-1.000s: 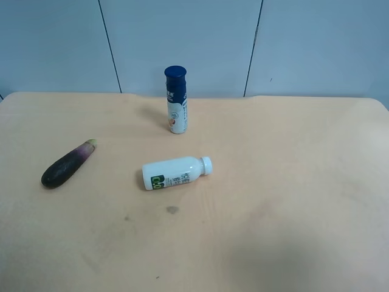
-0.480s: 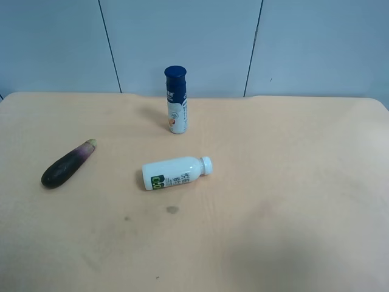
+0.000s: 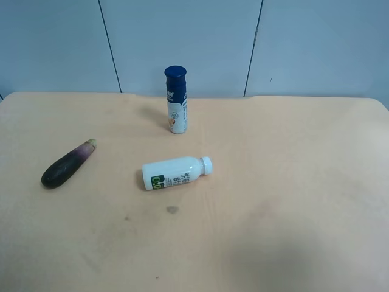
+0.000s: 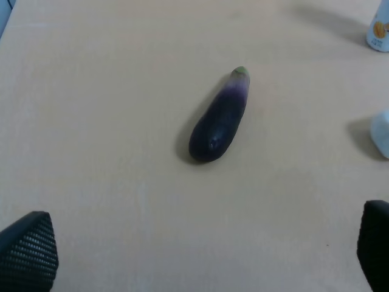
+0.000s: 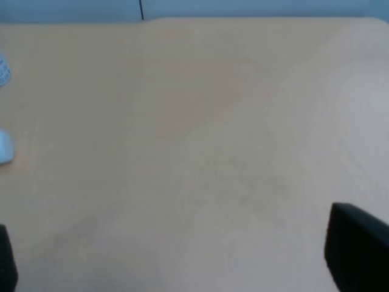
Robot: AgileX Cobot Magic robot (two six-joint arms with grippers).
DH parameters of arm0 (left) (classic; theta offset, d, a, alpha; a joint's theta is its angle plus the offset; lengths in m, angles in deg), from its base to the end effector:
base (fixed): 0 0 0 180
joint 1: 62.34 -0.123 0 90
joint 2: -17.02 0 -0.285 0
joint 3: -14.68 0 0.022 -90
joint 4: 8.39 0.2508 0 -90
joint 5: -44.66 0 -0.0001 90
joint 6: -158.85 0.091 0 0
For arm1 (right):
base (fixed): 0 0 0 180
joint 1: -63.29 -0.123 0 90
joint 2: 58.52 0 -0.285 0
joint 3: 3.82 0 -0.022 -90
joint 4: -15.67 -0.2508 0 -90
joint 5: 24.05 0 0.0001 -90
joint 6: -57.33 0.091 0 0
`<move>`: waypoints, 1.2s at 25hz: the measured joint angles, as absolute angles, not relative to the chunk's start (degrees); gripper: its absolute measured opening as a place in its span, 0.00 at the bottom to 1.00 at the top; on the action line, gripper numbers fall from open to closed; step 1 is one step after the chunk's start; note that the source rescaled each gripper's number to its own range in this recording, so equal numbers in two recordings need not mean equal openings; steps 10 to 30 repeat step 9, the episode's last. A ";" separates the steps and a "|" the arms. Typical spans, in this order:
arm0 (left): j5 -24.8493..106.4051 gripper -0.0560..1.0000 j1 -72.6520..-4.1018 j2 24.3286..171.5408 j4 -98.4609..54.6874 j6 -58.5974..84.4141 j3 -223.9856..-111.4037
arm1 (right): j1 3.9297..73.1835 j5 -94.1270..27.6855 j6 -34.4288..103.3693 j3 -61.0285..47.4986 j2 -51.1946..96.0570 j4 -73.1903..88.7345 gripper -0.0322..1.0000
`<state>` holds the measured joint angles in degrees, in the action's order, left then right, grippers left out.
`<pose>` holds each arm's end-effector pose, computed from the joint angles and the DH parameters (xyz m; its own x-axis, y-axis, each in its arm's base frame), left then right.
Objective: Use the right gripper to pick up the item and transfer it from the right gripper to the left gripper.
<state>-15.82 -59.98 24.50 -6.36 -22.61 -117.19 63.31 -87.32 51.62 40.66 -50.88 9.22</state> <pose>-0.0063 0.0031 0.2798 -0.4393 0.0101 -0.8983 0.0100 0.9999 0.0063 -0.0162 0.0091 0.2935 -0.4215 -0.0484 -0.9055 -0.1111 0.9938 -0.0014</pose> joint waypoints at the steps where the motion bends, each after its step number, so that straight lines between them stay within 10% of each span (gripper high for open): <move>1: -15.82 1.00 -60.72 24.50 -6.36 -22.61 -117.19 | 63.31 -87.32 51.62 40.66 -50.88 9.22 1.00; 30: -15.82 1.00 -69.11 24.50 -6.42 -22.61 -117.19 | 63.31 -87.32 51.62 40.66 -50.88 9.22 1.00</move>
